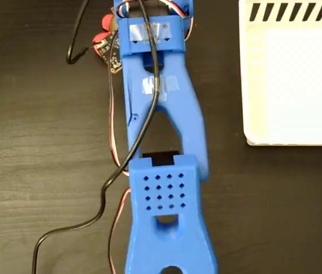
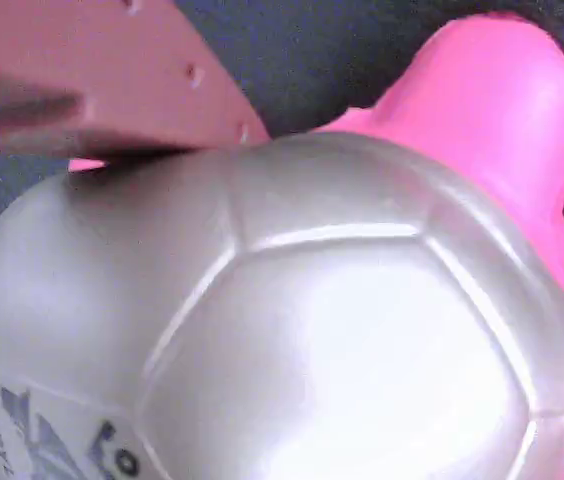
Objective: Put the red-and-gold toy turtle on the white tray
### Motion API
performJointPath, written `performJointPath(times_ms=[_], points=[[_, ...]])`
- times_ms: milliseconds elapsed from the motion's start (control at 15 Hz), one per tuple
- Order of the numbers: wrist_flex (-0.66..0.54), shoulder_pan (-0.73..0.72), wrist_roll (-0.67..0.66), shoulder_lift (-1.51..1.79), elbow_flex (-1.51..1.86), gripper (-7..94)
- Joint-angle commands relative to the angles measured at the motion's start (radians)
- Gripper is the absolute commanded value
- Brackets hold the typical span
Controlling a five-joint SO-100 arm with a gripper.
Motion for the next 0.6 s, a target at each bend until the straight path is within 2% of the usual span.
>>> performJointPath(times_ms=[0,533], points=[[0.003,0.006,0.002,0.06,-0.051,0],[0.078,0.011,0.034,0.385,0.034,0]])
